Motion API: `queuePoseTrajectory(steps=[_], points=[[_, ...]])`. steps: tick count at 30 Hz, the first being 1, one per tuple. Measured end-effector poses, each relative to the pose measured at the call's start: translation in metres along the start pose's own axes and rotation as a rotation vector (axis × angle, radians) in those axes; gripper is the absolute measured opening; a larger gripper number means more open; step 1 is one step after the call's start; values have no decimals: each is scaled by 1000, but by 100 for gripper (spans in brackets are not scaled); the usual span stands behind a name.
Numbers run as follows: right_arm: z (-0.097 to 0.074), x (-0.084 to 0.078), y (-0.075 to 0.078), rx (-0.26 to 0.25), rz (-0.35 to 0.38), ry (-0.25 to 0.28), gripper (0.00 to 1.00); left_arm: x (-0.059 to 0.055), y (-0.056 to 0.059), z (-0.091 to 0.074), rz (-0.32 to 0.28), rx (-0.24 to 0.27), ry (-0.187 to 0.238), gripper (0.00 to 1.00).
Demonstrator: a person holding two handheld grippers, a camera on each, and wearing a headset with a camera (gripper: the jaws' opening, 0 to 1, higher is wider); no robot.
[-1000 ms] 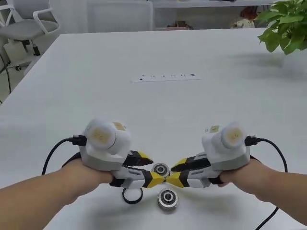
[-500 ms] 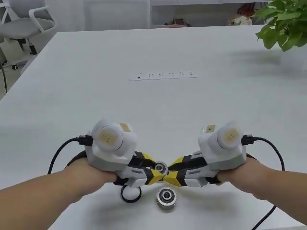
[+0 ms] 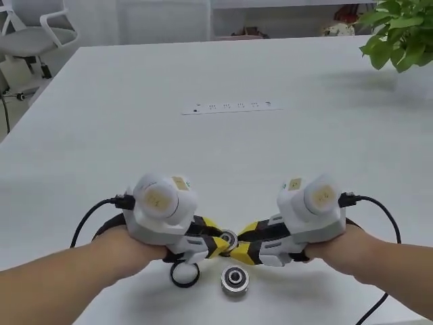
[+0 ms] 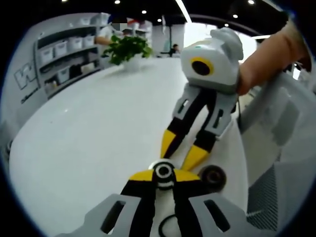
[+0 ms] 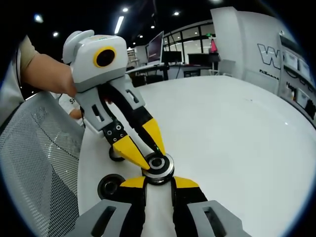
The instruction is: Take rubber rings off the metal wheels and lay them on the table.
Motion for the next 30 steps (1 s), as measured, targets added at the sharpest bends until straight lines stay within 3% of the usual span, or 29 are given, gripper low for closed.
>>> queuePoseTrajectory(steps=[7,21,30], points=[[-1,1,-2,-17,11,-23,14,-1,1,0,-6,21,11,13],[-3,-2,-3,-21,46,-49,0,-2,3,0,0,36,11,13],[-5,-7,6,-48,261,12,0,-2,3,0,0,36,-2,12]])
Point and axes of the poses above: the centre of the closed fingertips' face, and the gripper's own axes: z roughly forward along the fingers, y roughly to its right, x roughly out of its top, the point moved 9 cm from there along -z, roughly backward along the fingers, and after that the axes turned 14 degrees about -z, right-handed, at the moved point
